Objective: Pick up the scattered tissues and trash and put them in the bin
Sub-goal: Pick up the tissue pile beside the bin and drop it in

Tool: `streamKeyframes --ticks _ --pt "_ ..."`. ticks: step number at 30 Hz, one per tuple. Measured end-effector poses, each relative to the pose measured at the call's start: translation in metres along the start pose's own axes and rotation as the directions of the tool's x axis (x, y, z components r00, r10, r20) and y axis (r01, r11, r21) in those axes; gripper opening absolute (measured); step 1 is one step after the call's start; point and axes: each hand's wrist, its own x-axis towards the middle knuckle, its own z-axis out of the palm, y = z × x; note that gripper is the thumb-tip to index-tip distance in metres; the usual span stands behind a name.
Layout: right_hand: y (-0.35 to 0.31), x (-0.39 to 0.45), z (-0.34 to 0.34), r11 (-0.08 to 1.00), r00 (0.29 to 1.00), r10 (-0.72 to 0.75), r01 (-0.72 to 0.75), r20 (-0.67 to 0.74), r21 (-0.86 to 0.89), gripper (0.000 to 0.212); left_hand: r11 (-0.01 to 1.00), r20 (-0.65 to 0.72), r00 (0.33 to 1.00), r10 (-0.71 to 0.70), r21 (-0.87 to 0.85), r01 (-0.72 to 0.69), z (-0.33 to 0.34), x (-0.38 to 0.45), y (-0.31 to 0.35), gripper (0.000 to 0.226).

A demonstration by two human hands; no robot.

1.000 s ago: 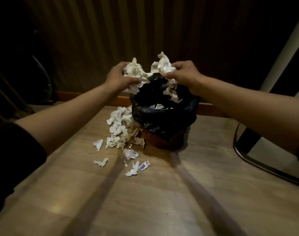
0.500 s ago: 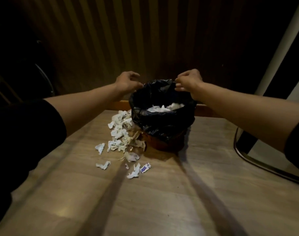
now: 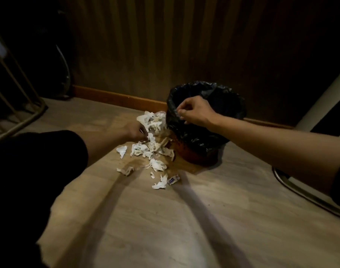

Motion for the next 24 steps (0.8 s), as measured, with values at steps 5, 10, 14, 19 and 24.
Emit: streamKeyframes --ticks 5,10,14,19,24 --pt "-0.008 0.006 0.045 0.986 0.983 -0.013 0.044 0.185 -0.162 0.012 0.978 0.019 1.000 -0.004 0.209 0.000 0.009 0.016 -0.034 0.022" --pt "0.006 0.018 0.090 0.940 0.959 0.086 0.011 0.269 -0.342 0.017 0.917 0.033 0.998 -0.051 0.398 0.034 0.021 0.036 -0.063 0.029" --pt "-0.010 0.031 0.094 0.806 0.892 0.096 0.191 0.441 -0.561 0.022 0.915 0.022 0.998 -0.057 0.400 0.043 0.017 0.039 -0.072 0.032" --pt "-0.052 0.076 0.086 0.671 0.869 0.083 0.313 0.488 -0.672 0.022 0.936 -0.069 0.995 -0.066 0.343 0.086 0.016 0.044 -0.086 0.035" --pt "-0.037 0.116 0.120 0.731 0.933 0.010 0.239 0.360 -0.639 0.025 0.956 -0.141 0.985 -0.099 0.261 0.134 0.009 0.051 -0.108 0.038"
